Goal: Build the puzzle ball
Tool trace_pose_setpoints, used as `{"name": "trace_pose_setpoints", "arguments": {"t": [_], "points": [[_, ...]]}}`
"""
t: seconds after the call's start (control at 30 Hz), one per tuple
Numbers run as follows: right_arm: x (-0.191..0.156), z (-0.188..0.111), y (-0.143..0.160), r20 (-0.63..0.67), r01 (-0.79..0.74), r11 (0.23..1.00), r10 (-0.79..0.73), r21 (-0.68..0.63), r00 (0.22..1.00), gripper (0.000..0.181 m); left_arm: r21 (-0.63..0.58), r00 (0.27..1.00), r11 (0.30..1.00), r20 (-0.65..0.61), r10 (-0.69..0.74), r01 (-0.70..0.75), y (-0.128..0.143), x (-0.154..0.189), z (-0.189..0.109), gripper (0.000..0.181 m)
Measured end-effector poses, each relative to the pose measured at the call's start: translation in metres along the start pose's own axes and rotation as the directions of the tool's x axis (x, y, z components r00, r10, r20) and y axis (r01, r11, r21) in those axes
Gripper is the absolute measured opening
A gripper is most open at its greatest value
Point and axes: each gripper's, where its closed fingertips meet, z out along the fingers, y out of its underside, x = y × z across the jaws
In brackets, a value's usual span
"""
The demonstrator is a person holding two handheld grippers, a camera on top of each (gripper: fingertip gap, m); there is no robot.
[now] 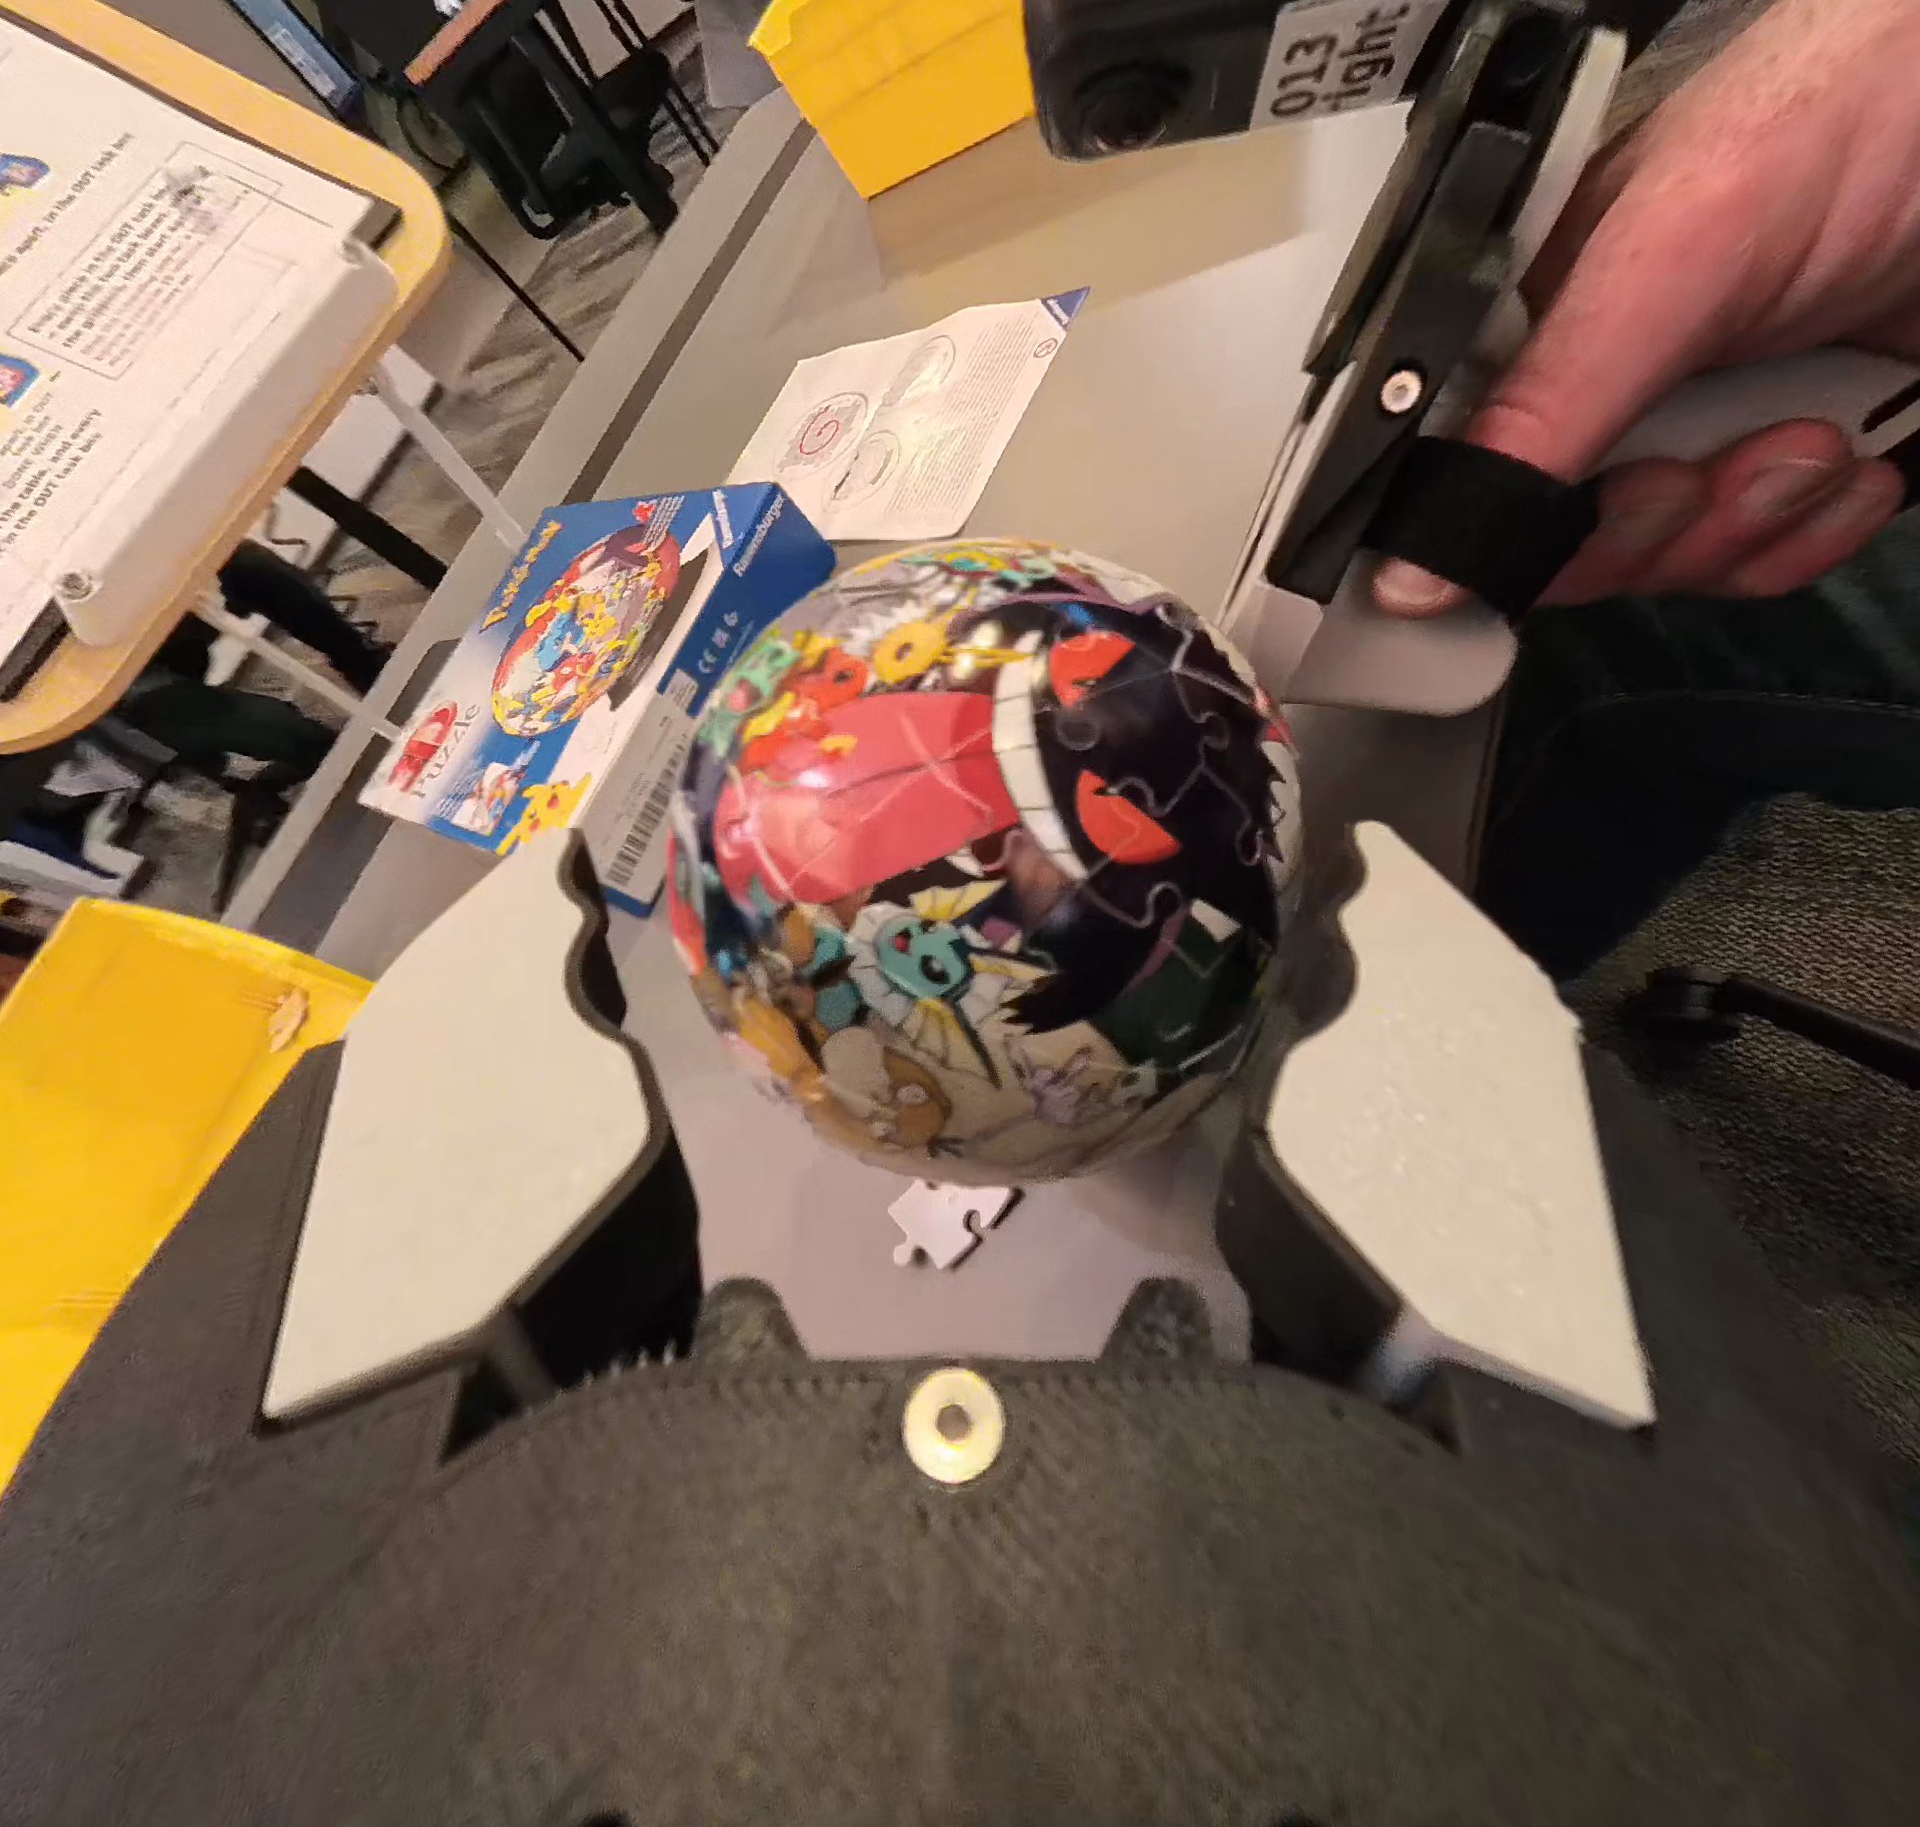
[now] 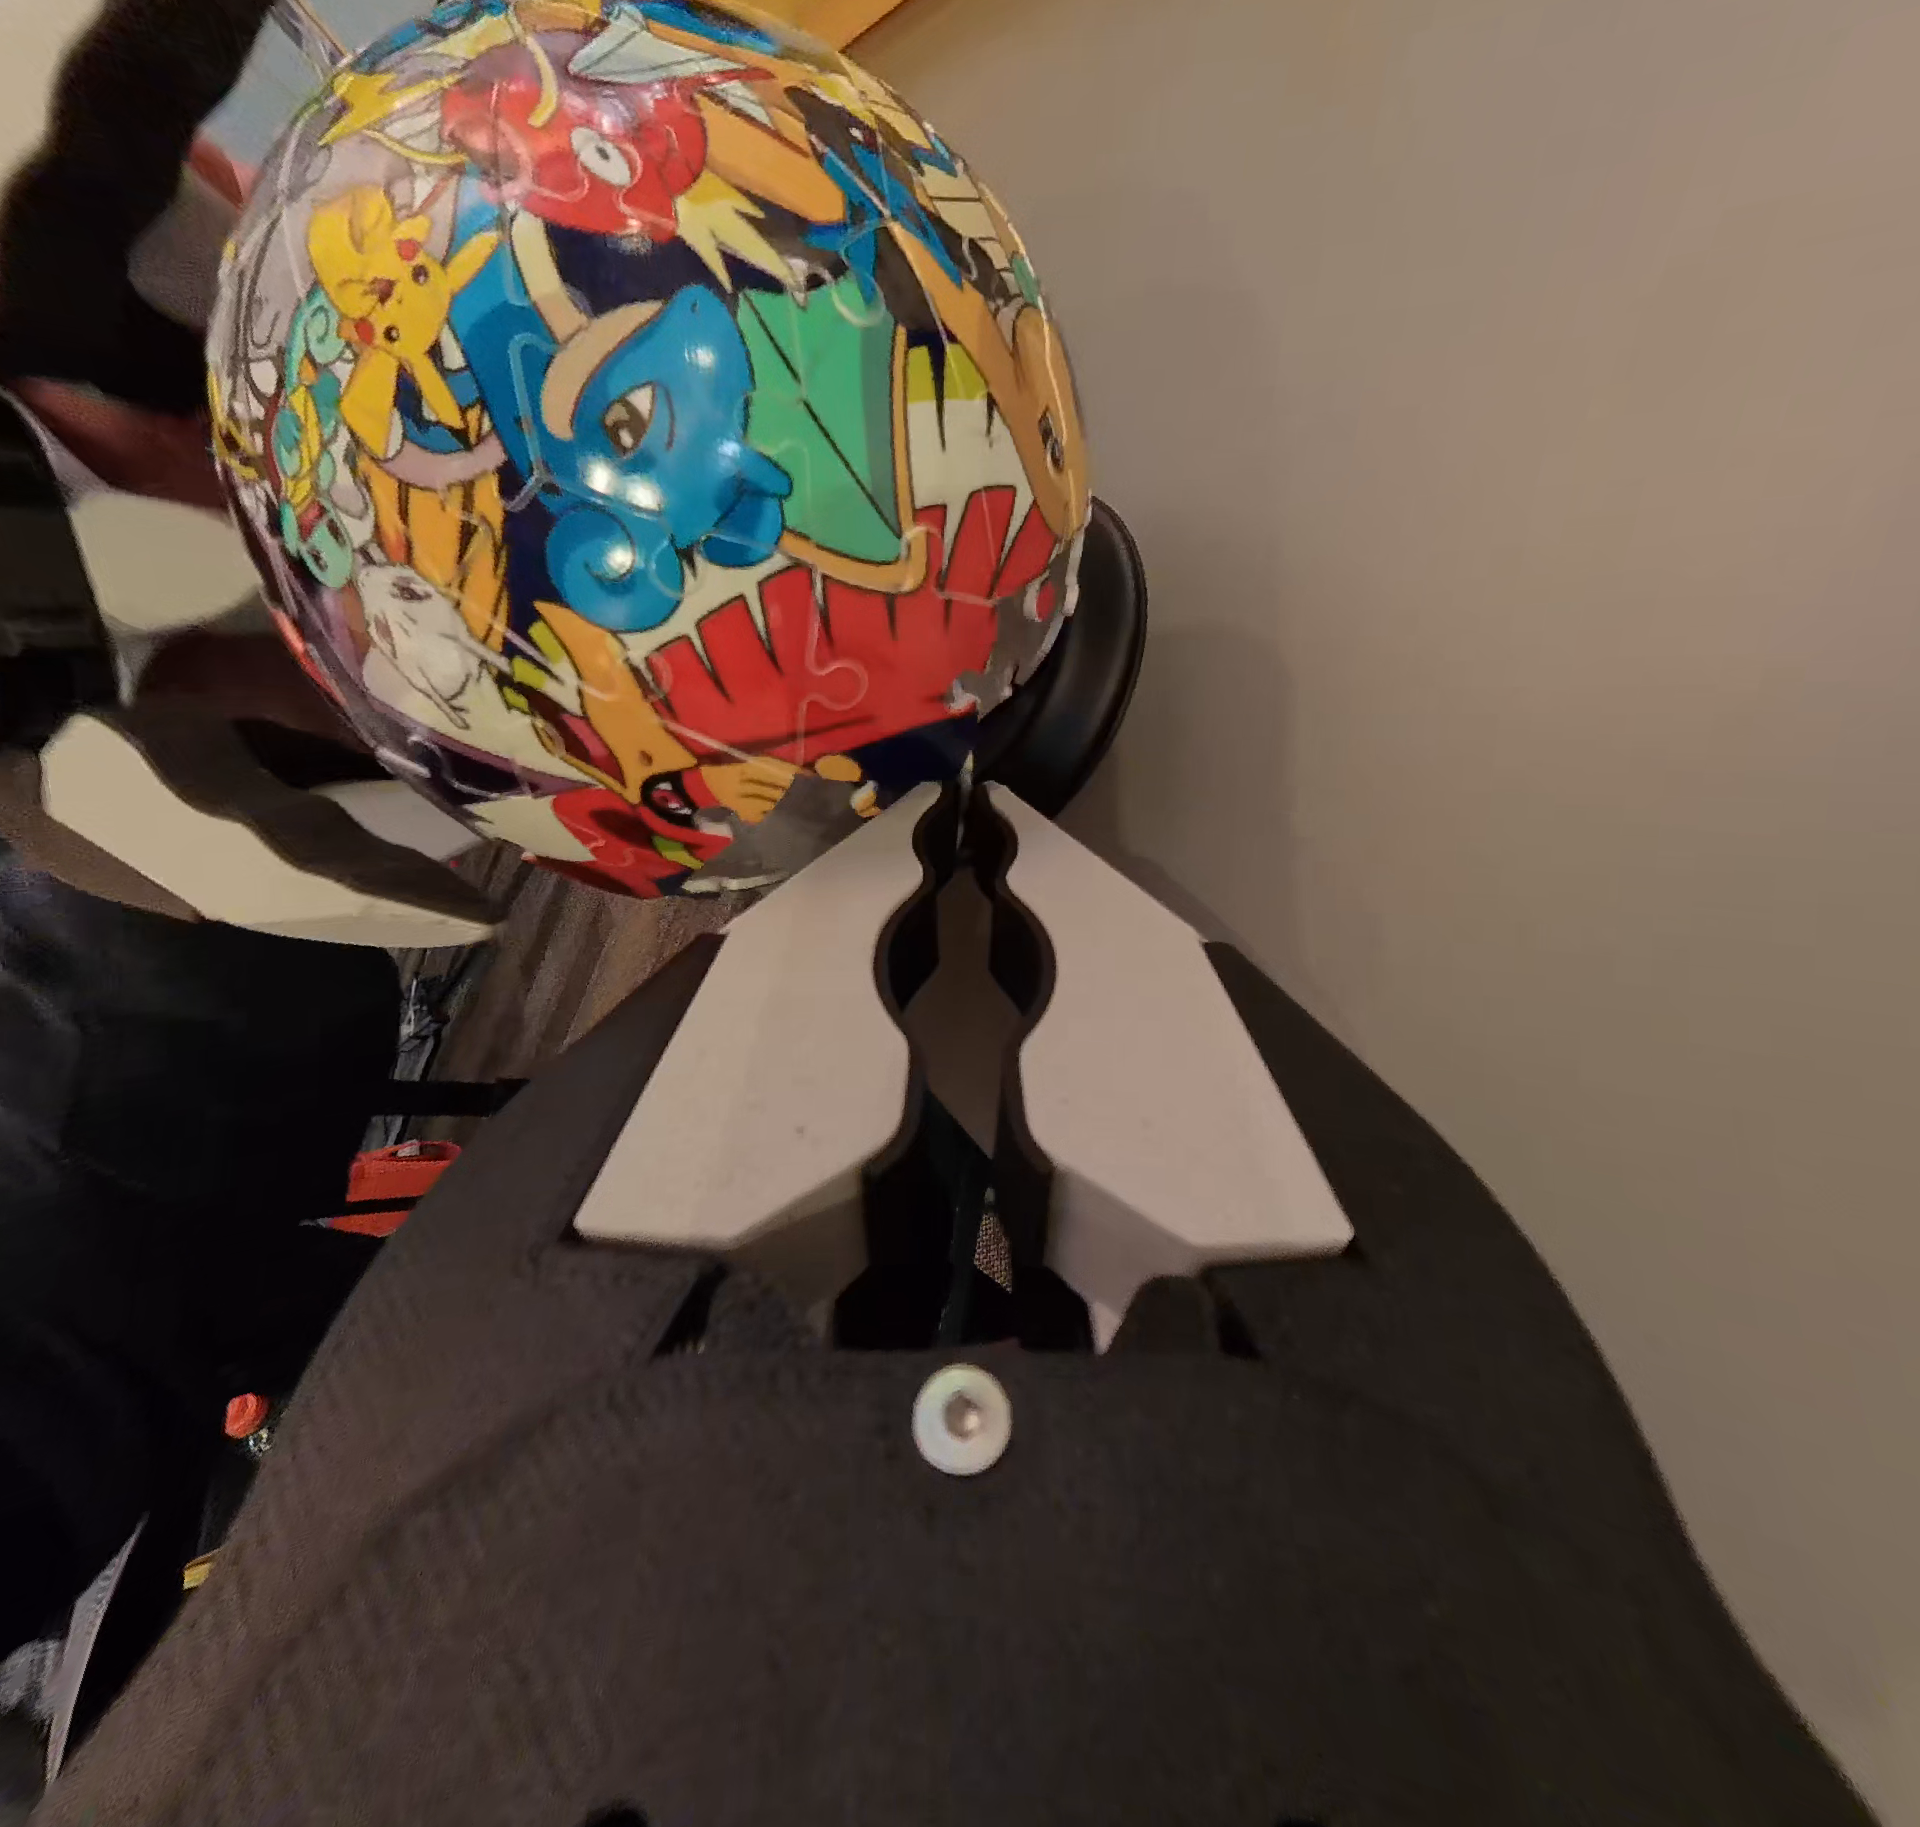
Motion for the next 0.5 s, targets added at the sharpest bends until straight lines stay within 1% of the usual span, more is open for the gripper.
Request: {"name": "trace_pose_setpoints", "arguments": {"t": [0.1,0.17,0.23,0.33,0.4,0.47,0.5], "points": [[0.0,0.0,0.0,0.002,0.005,1.0,-0.005,-0.002,1.0,0.0,-0.036,0.992,0.998,-0.115,-0.05,0.046,-0.002,-0.007,-0.005,0.145],[0.0,0.001,0.0,0.006,0.009,1.0,-0.009,-0.005,1.0,0.0,-0.068,0.975,0.996,-0.211,-0.072,0.059,-0.002,-0.009,-0.003,0.147],[0.0,0.002,-0.001,0.011,0.006,1.0,-0.006,-0.006,1.0,0.0,-0.114,0.948,0.993,-0.311,-0.069,0.035,0.003,-0.005,0.003,0.146],[0.0,0.002,-0.001,0.022,0.005,1.0,-0.005,-0.008,1.0,0.0,-0.176,0.903,0.984,-0.426,-0.06,-0.018,0.016,0.006,0.015,0.146],[0.0,0.003,0.0,0.029,0.002,1.0,-0.001,-0.013,1.0,0.0,-0.176,0.885,0.983,-0.463,-0.045,-0.043,0.017,0.011,0.021,0.146],[0.001,0.003,0.0,0.036,-0.002,1.0,0.003,-0.013,0.999,0.0,-0.173,0.881,0.983,-0.472,-0.034,-0.055,0.017,0.012,0.024,0.145],[0.001,0.003,-0.001,0.039,-0.004,1.0,0.004,-0.012,0.999,0.0,-0.174,0.886,0.983,-0.462,-0.032,-0.055,0.017,0.009,0.024,0.138]]}}
